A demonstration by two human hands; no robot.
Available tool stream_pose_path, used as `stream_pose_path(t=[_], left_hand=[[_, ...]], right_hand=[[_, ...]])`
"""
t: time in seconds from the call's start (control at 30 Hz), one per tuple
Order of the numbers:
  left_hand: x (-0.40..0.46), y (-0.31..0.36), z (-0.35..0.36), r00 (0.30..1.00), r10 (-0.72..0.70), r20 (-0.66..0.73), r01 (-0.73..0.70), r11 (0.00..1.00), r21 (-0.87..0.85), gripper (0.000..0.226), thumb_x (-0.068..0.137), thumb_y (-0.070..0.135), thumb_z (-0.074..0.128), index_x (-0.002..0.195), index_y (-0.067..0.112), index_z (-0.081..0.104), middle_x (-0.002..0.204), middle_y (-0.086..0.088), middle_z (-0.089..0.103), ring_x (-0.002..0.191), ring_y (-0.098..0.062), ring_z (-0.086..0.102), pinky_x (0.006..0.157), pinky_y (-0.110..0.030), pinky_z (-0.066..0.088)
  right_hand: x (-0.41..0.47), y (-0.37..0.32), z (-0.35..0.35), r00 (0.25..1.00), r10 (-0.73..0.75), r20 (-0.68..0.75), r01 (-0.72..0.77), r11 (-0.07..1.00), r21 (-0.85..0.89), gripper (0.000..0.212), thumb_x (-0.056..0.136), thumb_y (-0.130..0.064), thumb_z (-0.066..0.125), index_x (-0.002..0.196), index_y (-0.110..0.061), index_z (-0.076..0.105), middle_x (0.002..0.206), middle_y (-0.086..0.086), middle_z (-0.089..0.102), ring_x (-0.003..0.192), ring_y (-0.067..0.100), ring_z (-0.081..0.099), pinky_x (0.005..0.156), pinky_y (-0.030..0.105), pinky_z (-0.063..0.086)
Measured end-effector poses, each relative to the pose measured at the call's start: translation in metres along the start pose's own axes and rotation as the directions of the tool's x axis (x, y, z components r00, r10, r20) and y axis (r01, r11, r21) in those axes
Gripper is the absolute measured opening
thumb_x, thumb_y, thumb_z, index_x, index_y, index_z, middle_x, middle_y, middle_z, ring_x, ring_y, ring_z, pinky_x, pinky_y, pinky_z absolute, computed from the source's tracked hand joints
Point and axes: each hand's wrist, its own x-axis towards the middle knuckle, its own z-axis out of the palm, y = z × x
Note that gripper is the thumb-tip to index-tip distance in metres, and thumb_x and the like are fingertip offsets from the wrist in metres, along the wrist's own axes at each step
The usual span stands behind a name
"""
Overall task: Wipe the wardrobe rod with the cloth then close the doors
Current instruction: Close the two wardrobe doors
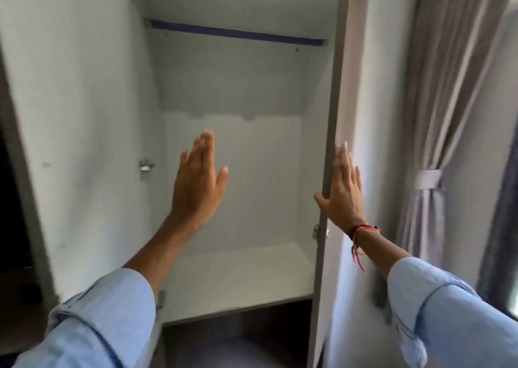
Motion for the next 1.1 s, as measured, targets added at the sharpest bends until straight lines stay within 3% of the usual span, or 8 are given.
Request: stream_pose_path(t=[0.23, 0.4, 0.5, 0.6, 0.7, 0.87, 0.97, 1.1], left_hand=[[0.004, -0.063, -0.116, 0.94, -0.012, -0.342, 0.162, 0.896, 0.414, 0.073, 0.099, 0.035, 0.042, 0.157, 0.01, 0.006, 0.167, -0.014, 0.009, 0.155, -0.026, 0.008, 0.126, -0.048, 0.008], [-0.008, -0.086, -0.151, 0.939, -0.063, -0.337, 0.246, 0.809, 0.535, 0.08, 0.098, 0.034, 0.047, 0.157, 0.009, -0.002, 0.168, -0.012, 0.0, 0.155, -0.025, 0.0, 0.124, -0.057, 0.009], [-0.008, -0.084, -0.154, 0.93, -0.04, -0.367, 0.213, 0.869, 0.446, 0.079, 0.097, 0.023, 0.05, 0.157, 0.007, 0.0, 0.167, -0.016, 0.0, 0.155, -0.027, 0.0, 0.125, -0.053, 0.014], [-0.006, -0.086, -0.161, 0.865, -0.042, -0.5, 0.144, 0.975, 0.167, 0.076, 0.092, 0.002, 0.046, 0.156, 0.002, 0.004, 0.165, -0.024, 0.0, 0.155, -0.015, -0.003, 0.12, -0.029, 0.032], [-0.006, -0.083, -0.164, 0.842, -0.084, -0.533, 0.128, 0.991, 0.047, 0.074, 0.089, -0.006, 0.043, 0.155, -0.001, 0.01, 0.165, -0.024, 0.006, 0.155, -0.021, 0.007, 0.117, -0.013, 0.028], [-0.002, -0.058, -0.148, 0.822, -0.078, -0.564, 0.087, 0.996, -0.011, 0.081, 0.071, -0.022, 0.037, 0.151, -0.008, 0.024, 0.161, -0.028, 0.02, 0.152, -0.036, 0.02, 0.124, -0.028, 0.024], [-0.001, -0.034, -0.131, 0.85, -0.047, -0.525, 0.051, 0.999, -0.007, 0.084, 0.07, -0.026, 0.037, 0.151, -0.009, 0.023, 0.162, -0.029, 0.016, 0.153, -0.037, 0.017, 0.123, -0.042, 0.027], [0.008, 0.0, -0.092, 0.905, 0.037, -0.424, -0.032, 0.999, 0.02, 0.087, 0.07, -0.028, 0.035, 0.153, -0.007, 0.016, 0.164, -0.025, 0.009, 0.155, -0.033, 0.008, 0.122, -0.044, 0.028]], right_hand=[[0.019, -0.07, 0.05, 0.997, 0.062, 0.051, -0.061, 0.998, -0.026, 0.128, 0.066, -0.013, 0.081, 0.158, -0.014, -0.01, 0.169, 0.003, -0.005, 0.155, 0.037, 0.004, 0.12, 0.066, 0.017], [0.022, -0.078, 0.059, 0.995, 0.064, 0.073, -0.063, 0.998, -0.022, 0.126, 0.068, -0.012, 0.081, 0.158, -0.013, -0.007, 0.169, 0.005, -0.001, 0.154, 0.041, 0.007, 0.118, 0.067, 0.022], [0.023, -0.072, 0.058, 0.995, 0.03, 0.099, -0.027, 0.999, -0.035, 0.129, 0.068, -0.02, 0.084, 0.158, -0.014, -0.009, 0.169, 0.006, -0.002, 0.154, 0.041, 0.008, 0.118, 0.067, 0.022], [0.025, -0.065, 0.056, 0.992, 0.009, 0.123, -0.004, 0.999, -0.044, 0.129, 0.07, -0.025, 0.085, 0.157, -0.014, -0.009, 0.169, 0.005, -0.003, 0.154, 0.041, 0.009, 0.118, 0.067, 0.022], [0.025, -0.059, 0.059, 0.992, -0.026, 0.127, 0.031, 0.999, -0.038, 0.126, 0.071, -0.027, 0.083, 0.158, -0.013, -0.007, 0.169, 0.006, -0.002, 0.153, 0.041, 0.011, 0.117, 0.068, 0.024], [0.032, -0.059, 0.068, 0.989, -0.068, 0.128, 0.07, 0.997, -0.012, 0.125, 0.069, -0.026, 0.083, 0.158, -0.011, -0.004, 0.168, 0.008, 0.002, 0.152, 0.044, 0.014, 0.118, 0.064, 0.027], [0.036, -0.063, 0.079, 0.988, -0.091, 0.126, 0.094, 0.995, -0.017, 0.125, 0.067, -0.024, 0.083, 0.157, -0.007, -0.001, 0.167, 0.01, 0.006, 0.151, 0.045, 0.014, 0.118, 0.063, 0.028], [0.05, -0.064, 0.092, 0.98, -0.124, 0.156, 0.133, 0.99, -0.049, 0.119, 0.069, -0.029, 0.081, 0.157, -0.002, 0.006, 0.166, 0.015, 0.012, 0.151, 0.047, 0.014, 0.119, 0.061, 0.028]])
